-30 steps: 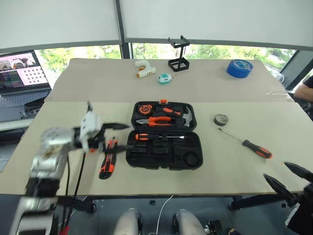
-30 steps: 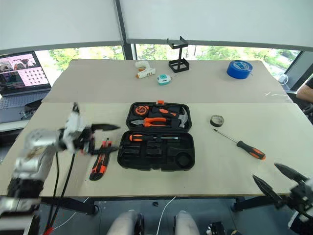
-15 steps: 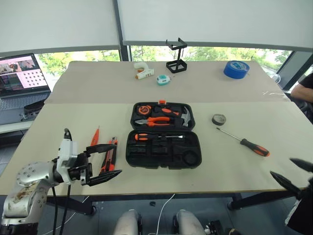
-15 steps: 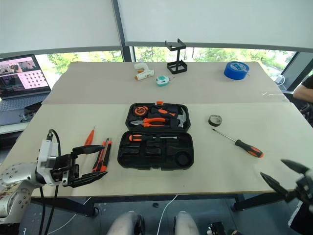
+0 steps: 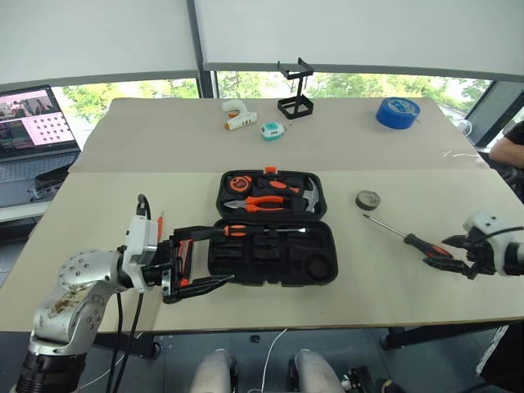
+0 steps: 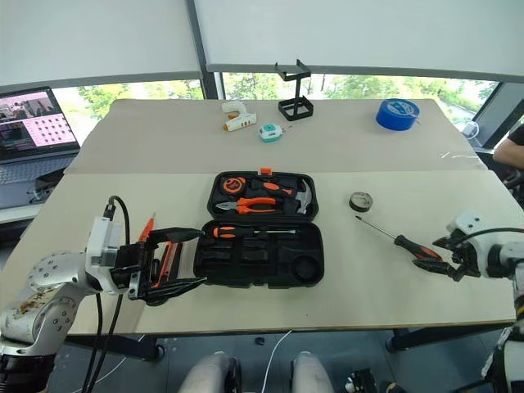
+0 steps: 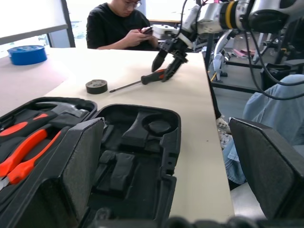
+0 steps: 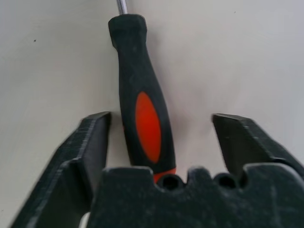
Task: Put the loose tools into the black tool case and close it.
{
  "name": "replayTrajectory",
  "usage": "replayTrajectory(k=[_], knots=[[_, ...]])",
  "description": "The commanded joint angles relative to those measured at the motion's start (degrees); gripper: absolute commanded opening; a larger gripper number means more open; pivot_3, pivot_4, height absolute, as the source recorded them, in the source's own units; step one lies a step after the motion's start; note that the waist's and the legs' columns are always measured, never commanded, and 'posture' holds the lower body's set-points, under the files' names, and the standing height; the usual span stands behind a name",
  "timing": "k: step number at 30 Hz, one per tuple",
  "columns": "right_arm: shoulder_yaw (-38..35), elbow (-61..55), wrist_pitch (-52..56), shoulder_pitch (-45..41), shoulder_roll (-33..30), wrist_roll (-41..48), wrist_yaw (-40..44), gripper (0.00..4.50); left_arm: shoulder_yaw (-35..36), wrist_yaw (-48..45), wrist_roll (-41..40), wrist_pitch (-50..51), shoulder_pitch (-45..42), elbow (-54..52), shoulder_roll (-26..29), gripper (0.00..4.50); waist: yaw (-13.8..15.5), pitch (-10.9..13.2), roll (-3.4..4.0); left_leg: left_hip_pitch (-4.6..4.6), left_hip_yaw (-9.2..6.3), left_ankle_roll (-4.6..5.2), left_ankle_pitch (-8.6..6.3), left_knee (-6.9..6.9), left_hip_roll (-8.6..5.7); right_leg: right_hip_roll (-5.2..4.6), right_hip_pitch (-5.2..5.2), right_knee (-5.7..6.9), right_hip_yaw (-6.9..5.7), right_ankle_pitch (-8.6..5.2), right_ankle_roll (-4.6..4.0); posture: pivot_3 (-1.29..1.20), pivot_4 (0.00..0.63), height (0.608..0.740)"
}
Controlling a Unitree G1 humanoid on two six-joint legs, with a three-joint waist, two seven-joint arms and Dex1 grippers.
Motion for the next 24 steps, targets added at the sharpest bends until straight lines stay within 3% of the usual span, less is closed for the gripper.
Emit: replayTrajectory(k=[1, 5, 9, 13, 18, 24], knots=[[-0.61, 0.94, -2.89, -1.07, -0.34, 0.41, 2.21, 2.44, 1.24, -0.30, -1.19, 0.39, 0.81, -1.09, 1.35, 4.50, 0.02, 0.00, 0.00, 0.00, 0.00, 0.00, 0.00, 0.00, 0.01, 0.00, 0.00, 0.00, 0.00, 0.00, 0.00, 0.00, 0.150, 0.740], [-1.70, -0.32, -3.40, 0.40, -2.00, 1.99, 6.50, 1.03, 1.37, 0.09, -1.31, -0.14, 1.50, -1.30, 1.30, 4.50, 0.05, 0.00, 0.01, 0.00, 0.00, 0.00, 0.00, 0.00, 0.01, -0.01, 0.00, 0.01, 0.00, 0.00, 0.00, 0.00, 0.150, 0.740], [-6.56, -6.91, -8.86, 2.40, -2.06, 9.54, 15.32, 1.00, 1.89, 1.47, -1.66, -1.35, 2.52, -1.74, -0.37, 4.50, 0.08, 0.02, 0.04, 0.00, 0.00, -0.01, -0.01, 0.00, 0.04, -0.02, -0.01, 0.00, 0.00, 0.00, 0.00, 0.00, 0.150, 0.740], [-8.22, -27.81, -0.99, 6.20, -0.11, 20.29, 23.48, 1.00, 4.69, 4.68, -3.85, -0.44, 6.52, -4.28, -1.94, 4.50, -0.63, 0.14, 0.23, 0.06, 0.03, -0.01, -0.03, -0.01, 0.11, -0.01, -0.02, 0.06, 0.18, 0.02, 0.04, 0.00, 0.150, 0.740], [1.26, -52.37, 14.81, 5.03, 3.38, 21.87, 17.17, 1.00, 7.62, 8.17, -1.11, -3.28, 10.25, -2.24, -3.61, 4.50, -0.65, 0.16, 0.19, 0.25, -0.02, -0.24, -0.17, -0.05, 0.23, 0.06, 0.04, 0.19, 0.16, -0.01, 0.01, 0.00, 0.150, 0.740], [14.18, -54.31, 23.63, -5.15, 10.83, 10.57, 9.01, 1.00, 9.29, 8.64, 3.28, -6.85, 12.54, 2.53, -2.83, 4.50, 0.38, 0.19, 0.12, -0.13, 0.04, -0.26, -0.16, 0.00, 0.13, 0.00, -0.47, 0.25, 0.21, 0.00, -0.01, 0.00, 0.150, 0.740]])
